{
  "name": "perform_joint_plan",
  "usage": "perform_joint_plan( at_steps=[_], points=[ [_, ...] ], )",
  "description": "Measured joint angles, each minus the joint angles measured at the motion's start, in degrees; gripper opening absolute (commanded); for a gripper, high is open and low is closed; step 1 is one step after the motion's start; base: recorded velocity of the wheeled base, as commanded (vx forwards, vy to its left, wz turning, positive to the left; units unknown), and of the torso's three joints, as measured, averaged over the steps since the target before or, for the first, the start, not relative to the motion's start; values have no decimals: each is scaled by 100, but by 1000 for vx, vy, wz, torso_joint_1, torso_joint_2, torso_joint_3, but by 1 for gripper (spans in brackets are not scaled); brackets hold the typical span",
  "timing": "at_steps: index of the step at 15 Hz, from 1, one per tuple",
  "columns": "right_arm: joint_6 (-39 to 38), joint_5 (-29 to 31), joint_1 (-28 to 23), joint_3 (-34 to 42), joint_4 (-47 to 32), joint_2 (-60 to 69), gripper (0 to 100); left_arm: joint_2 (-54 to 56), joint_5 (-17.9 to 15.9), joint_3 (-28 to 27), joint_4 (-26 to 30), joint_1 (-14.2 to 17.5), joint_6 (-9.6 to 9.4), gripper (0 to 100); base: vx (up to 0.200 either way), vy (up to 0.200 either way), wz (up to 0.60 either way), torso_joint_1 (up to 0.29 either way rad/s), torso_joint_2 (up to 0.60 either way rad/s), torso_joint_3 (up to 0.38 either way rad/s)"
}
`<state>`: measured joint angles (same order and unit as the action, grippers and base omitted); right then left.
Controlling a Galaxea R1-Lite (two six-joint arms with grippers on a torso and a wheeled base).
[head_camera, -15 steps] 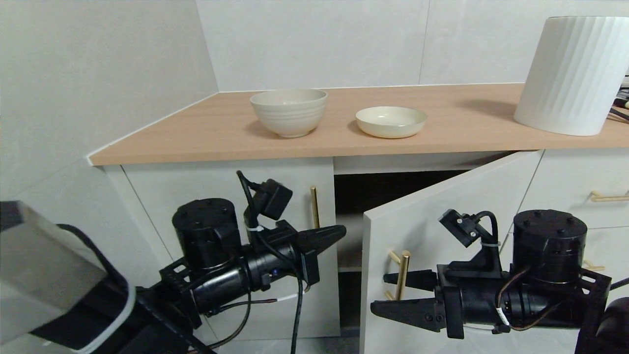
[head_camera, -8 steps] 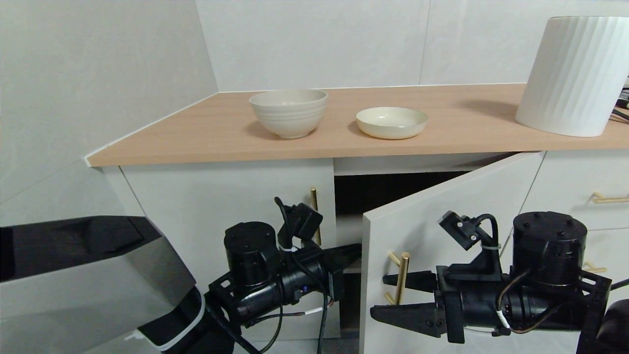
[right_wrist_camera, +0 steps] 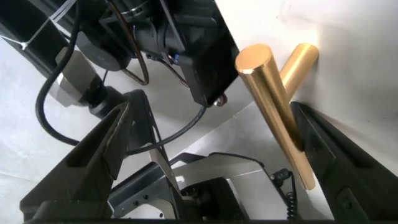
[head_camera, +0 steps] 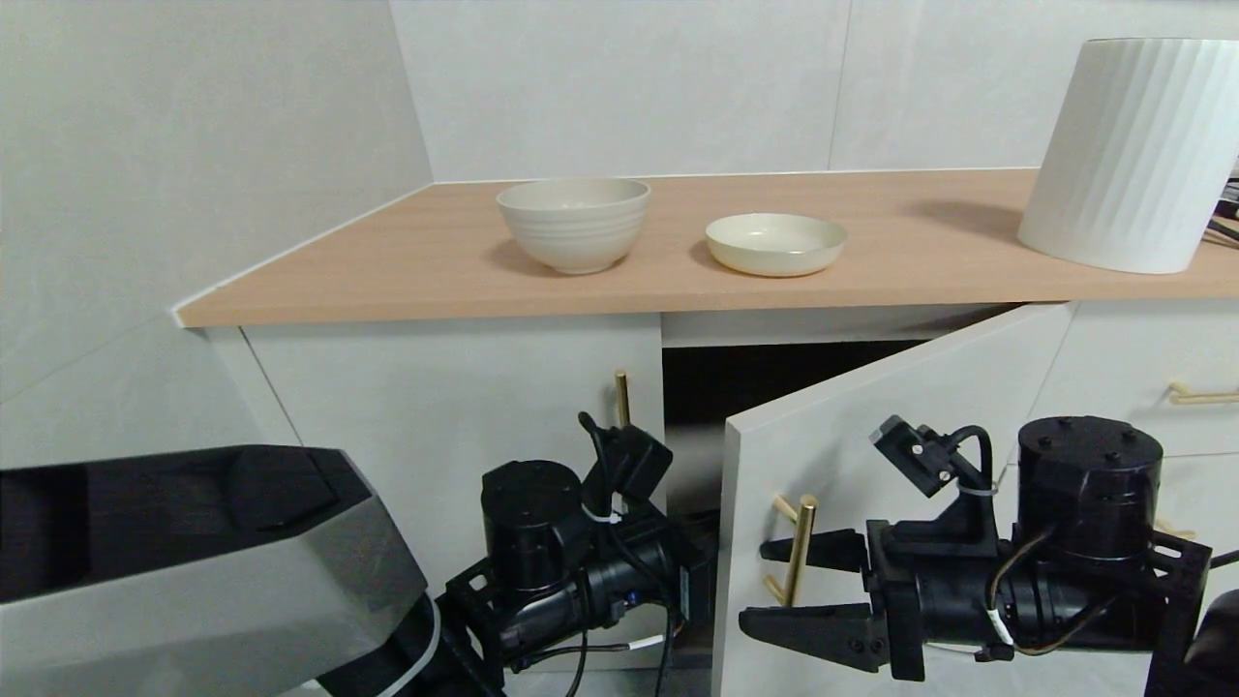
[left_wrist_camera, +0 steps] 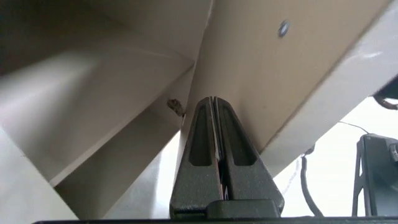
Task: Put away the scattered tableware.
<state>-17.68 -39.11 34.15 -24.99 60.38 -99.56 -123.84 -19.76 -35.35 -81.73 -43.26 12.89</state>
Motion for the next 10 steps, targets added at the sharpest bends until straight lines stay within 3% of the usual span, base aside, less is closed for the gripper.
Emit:
perform_joint_plan(
  at_steps=[10],
  points=[
    [38, 163, -669, 413, 49, 478, 100, -99, -71, -249, 93, -65, 68, 0, 0, 0, 0, 0, 0, 0]
  ],
)
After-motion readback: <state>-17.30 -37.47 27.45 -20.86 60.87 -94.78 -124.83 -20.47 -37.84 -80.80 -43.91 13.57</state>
